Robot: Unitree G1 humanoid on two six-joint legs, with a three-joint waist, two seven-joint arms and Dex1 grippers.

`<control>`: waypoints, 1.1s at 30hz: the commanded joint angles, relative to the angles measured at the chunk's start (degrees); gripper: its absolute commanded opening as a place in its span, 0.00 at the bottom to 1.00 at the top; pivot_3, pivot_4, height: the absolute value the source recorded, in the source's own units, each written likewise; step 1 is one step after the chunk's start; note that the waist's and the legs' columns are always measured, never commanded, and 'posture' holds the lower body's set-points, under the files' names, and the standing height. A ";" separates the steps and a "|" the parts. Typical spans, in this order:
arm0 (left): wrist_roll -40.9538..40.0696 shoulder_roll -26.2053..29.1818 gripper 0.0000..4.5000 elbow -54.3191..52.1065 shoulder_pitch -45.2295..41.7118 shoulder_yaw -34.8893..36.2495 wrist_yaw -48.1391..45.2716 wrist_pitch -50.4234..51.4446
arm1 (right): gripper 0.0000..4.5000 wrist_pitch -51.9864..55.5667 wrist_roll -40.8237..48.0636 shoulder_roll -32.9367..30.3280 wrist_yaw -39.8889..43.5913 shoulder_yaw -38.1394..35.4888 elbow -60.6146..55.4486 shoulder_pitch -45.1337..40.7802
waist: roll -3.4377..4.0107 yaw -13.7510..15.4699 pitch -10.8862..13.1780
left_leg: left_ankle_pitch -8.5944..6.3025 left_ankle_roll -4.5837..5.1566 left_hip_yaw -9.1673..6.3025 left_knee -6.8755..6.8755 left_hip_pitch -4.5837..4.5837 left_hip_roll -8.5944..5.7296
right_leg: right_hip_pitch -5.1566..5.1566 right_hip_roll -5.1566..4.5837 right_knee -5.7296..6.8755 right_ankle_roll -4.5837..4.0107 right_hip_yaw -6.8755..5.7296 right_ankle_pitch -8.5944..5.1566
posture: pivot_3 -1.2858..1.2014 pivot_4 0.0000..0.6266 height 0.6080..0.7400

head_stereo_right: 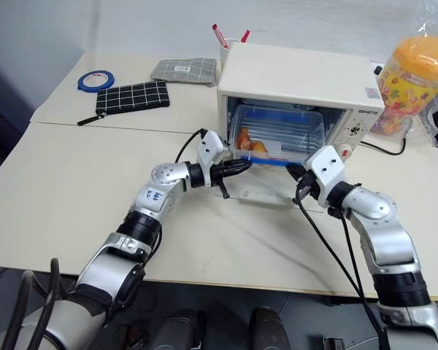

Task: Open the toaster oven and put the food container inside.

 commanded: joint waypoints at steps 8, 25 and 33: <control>1.16 -3.88 0.01 17.05 -10.79 5.90 10.06 -9.76 | 0.00 -11.47 -6.88 2.90 -2.92 -0.50 15.54 -10.67 | 0.00 0.03 0.00 | 0.02 -0.03 0.02 0.07 -0.40 -0.04 | -0.32 -0.04 0.00 0.04 -0.17 0.02 | 0.52 0.24 1.00; -9.97 16.54 0.01 -11.96 7.79 9.46 -22.44 -1.85 | 0.00 -9.04 4.34 -5.36 8.97 -15.39 -3.89 15.54 | 0.02 -1.18 0.00 | 0.07 -0.12 0.44 0.05 -0.53 0.10 | -0.67 -0.10 0.31 0.01 -0.34 0.03 | 0.52 0.24 1.00; -16.06 30.58 0.32 -23.55 20.97 13.95 -29.70 7.51 | 0.00 -17.74 0.95 -7.23 13.59 -15.76 17.69 16.78 | 0.08 -1.41 0.00 | 0.07 -0.11 0.38 0.02 -0.09 0.29 | -0.42 -0.06 0.37 -0.11 -0.09 0.10 | 0.52 0.24 1.00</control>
